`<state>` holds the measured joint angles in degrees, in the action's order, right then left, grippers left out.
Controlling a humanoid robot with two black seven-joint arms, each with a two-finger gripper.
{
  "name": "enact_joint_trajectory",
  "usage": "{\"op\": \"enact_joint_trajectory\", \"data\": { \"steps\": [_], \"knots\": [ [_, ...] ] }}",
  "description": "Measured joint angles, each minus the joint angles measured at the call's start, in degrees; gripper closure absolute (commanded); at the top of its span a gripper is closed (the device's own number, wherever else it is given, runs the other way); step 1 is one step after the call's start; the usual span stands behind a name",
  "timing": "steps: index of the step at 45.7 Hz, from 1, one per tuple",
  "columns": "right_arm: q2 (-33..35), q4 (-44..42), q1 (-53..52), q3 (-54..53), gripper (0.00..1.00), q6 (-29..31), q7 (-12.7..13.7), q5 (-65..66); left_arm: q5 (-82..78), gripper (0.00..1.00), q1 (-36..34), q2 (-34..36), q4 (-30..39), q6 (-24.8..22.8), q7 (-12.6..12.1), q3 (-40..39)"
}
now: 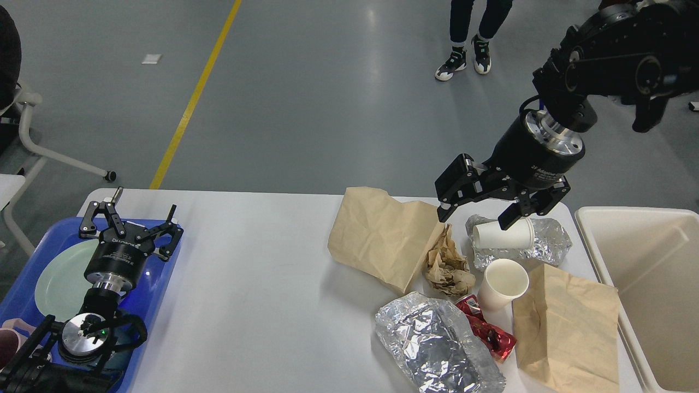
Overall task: Tidy desktop
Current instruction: 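Raise the right gripper up and over the paper cups, then lower the right gripper onto the brown paper bag and grasp it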
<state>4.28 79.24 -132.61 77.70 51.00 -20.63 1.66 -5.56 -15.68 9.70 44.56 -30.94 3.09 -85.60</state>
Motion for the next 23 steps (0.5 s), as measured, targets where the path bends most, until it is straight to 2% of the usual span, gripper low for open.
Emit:
{"op": "enact_joint_trajectory", "data": {
  "steps": [10,15,19,20,21,23],
  "knots": [
    [-0.08,1.5,-2.09,-1.58,0.0,-0.27,-0.11,-4.03,0.0,0.03,-0.02,0.0,0.0,0.0,0.0,-0.02],
    [0.01,1.6,-1.81,-0.71,0.01,-0.79,1.51,-5.35,0.0,0.03,-0.03,0.0,0.0,0.0,0.0,-0.04],
    [0.04,1.67,-1.76,0.13,0.03,-1.64,7.3,-5.63,0.0,0.03,-0.05,-0.01,0.0,0.0,0.0,-0.04],
    [0.04,1.74,-1.76,0.28,0.03,-1.93,9.62,-5.75,-0.01,0.03,-0.05,-0.01,0.0,0.0,0.0,-0.04],
    [0.04,2.03,-1.81,0.42,0.03,-2.69,13.93,-6.05,-0.01,0.03,-0.05,-0.02,0.0,0.0,0.0,-0.04],
    [0.05,2.5,-1.93,0.42,0.03,-3.35,16.62,-6.24,-0.05,0.03,-0.05,-0.03,0.0,0.0,0.0,-0.04]
  ]
}}
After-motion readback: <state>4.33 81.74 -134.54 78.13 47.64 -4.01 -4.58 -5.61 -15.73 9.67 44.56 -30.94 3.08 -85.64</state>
